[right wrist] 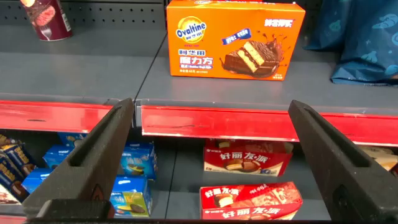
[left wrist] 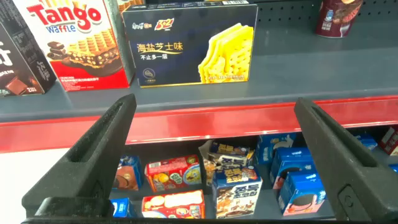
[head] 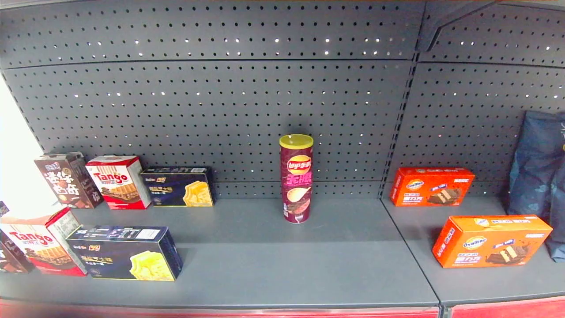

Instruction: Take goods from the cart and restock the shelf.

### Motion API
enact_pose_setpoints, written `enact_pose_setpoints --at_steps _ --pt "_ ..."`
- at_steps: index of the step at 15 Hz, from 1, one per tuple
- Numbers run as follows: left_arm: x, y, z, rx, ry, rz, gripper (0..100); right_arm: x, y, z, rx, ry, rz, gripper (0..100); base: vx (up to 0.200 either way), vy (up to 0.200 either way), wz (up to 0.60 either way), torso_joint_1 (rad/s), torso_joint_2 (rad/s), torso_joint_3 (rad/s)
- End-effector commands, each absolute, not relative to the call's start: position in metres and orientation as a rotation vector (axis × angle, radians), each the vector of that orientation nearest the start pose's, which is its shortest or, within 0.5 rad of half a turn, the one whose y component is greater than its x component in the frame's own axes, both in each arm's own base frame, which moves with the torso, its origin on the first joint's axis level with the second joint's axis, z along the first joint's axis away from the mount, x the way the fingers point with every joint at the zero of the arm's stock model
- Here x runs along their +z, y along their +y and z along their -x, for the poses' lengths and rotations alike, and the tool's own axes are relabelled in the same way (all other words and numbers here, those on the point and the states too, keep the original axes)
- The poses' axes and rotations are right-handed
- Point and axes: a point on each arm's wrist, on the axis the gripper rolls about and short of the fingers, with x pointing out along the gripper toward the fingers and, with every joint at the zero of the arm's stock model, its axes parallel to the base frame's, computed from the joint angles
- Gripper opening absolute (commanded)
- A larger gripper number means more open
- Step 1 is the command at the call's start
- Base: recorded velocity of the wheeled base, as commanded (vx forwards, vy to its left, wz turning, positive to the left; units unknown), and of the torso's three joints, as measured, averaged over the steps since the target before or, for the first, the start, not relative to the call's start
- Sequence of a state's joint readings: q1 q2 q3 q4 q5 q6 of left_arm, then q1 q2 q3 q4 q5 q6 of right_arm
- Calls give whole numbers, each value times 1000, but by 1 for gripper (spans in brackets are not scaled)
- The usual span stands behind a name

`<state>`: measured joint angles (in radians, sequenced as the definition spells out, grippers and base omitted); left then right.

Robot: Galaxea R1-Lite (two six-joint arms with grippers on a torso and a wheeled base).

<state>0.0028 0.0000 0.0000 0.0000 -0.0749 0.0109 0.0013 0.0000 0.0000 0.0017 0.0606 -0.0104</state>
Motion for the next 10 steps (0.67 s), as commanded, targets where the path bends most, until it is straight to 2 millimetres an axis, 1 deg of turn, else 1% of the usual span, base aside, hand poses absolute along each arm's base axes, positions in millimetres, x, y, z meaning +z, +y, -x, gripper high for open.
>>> enact_pose_setpoints --at_steps 1,6,10 --pt "75 -2 23 -72 0 -11 100 75 1 23 63 1 11 100 0 0 0 0 0 0" --pt "76 -2 23 -74 0 -12 100 75 1 23 60 1 8 100 0 0 0 0 0 0" --pt "76 -2 23 -75 -2 -11 100 75 1 23 58 1 8 100 0 0 600 -1 2 5"
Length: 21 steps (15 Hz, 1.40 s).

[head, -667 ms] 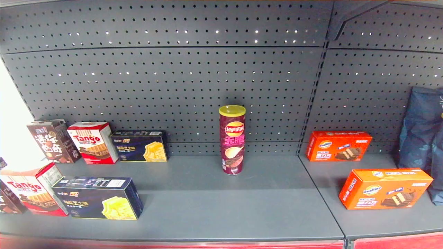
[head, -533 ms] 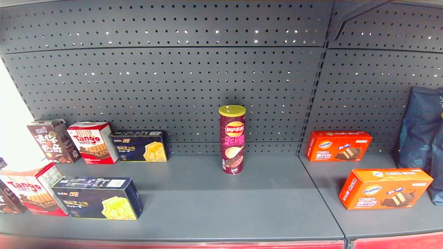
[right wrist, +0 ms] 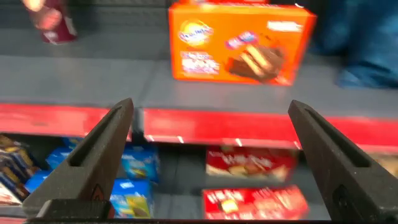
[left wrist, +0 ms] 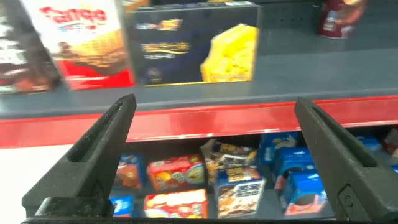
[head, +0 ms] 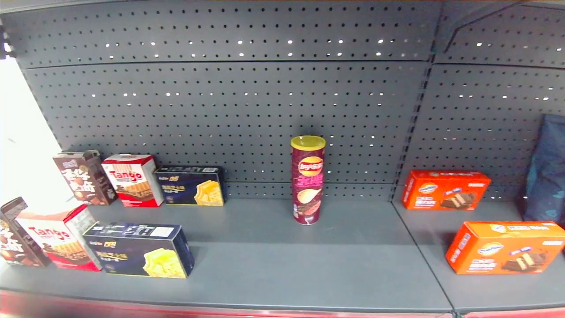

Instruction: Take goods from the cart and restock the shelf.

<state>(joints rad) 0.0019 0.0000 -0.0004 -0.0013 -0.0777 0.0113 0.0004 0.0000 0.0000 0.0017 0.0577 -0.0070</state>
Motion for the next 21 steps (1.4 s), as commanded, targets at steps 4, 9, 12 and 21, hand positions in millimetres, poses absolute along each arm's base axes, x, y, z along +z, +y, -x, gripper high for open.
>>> enact_pose_setpoints --at_steps 4,9,12,21 --pt "76 -2 23 -80 -2 -15 100 75 1 23 57 1 8 100 0 0 600 7 4 5" --pt "76 -2 23 -81 -2 -18 100 75 1 23 57 1 8 100 0 0 600 4 4 4" --pt "76 -2 23 -83 -2 -18 100 75 1 23 58 1 8 100 0 0 600 2 1 2" --pt "76 -2 23 -83 -2 -18 100 75 1 23 58 1 6 100 0 0 267 1 2 2"
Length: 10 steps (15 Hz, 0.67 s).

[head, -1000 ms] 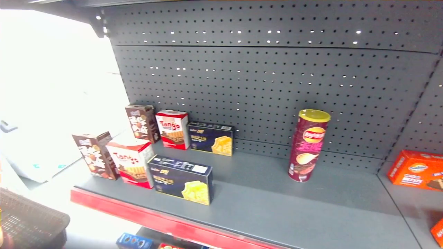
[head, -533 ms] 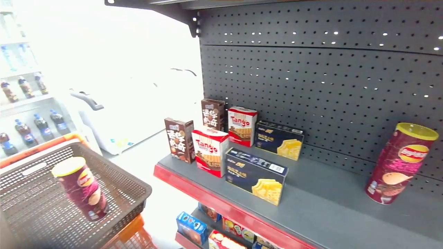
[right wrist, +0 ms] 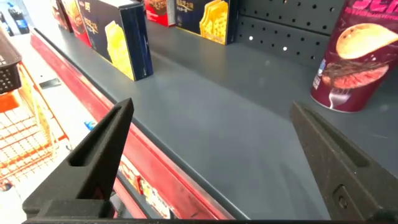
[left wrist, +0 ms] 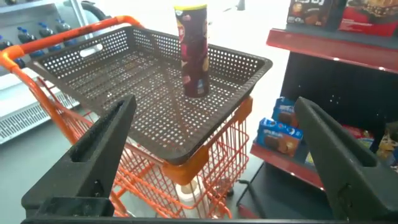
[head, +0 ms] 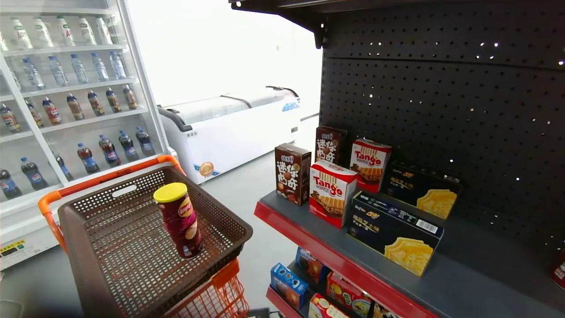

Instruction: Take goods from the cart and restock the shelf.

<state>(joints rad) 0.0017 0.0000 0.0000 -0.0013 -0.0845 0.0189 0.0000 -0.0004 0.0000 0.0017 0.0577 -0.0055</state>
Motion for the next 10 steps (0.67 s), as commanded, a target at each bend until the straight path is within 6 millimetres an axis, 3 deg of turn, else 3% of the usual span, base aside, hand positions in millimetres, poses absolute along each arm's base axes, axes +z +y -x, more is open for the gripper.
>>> enact_pose_setpoints --at_steps 1,3,5,6,8,10 --pt "78 -2 23 -86 -13 -22 100 75 1 23 57 1 6 100 0 0 0 0 0 0" --pt "125 -3 32 -157 -66 -30 100 75 1 23 58 1 6 100 0 0 0 0 0 0" --pt "167 -3 16 -209 39 -24 100 75 1 23 58 1 6 100 0 0 0 0 0 0" --pt "182 -4 -8 -225 135 -20 100 75 1 23 57 1 6 100 0 0 0 0 0 0" --pt "195 -6 -39 -215 232 -11 100 75 1 23 58 1 6 100 0 0 0 0 0 0" --pt "195 -8 -75 -213 338 -11 100 75 1 23 57 1 6 100 0 0 0 0 0 0"
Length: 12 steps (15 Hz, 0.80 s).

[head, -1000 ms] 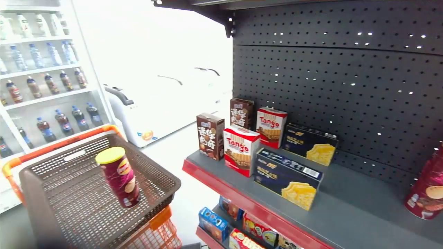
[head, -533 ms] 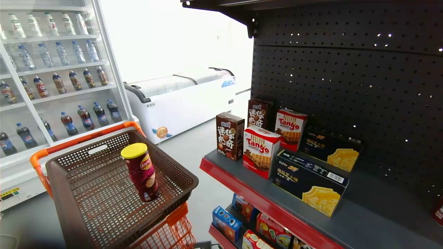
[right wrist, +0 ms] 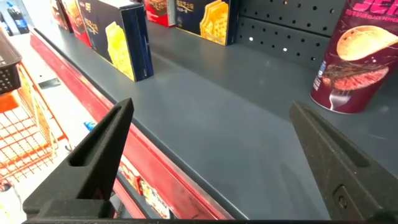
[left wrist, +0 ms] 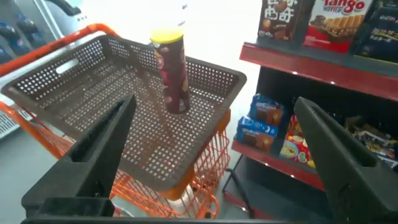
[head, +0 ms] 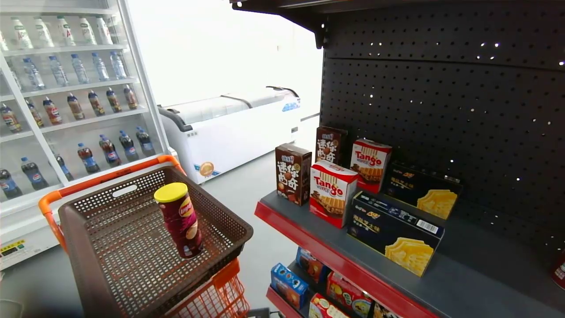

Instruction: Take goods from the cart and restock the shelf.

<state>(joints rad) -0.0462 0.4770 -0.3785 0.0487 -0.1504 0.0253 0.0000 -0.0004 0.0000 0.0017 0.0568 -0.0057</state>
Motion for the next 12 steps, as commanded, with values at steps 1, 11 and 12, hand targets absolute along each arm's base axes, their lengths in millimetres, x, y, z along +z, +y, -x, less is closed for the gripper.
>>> enact_pose_setpoints --at_steps 1,11,12 --pt "192 -9 -91 -212 375 -11 100 75 1 23 58 1 6 100 0 0 0 0 0 0" --pt "151 5 -196 -71 542 -91 100 75 1 23 58 1 6 100 0 0 0 0 0 0" --pt "147 4 -208 -74 521 -92 100 75 1 23 58 1 6 100 0 0 0 0 0 0"
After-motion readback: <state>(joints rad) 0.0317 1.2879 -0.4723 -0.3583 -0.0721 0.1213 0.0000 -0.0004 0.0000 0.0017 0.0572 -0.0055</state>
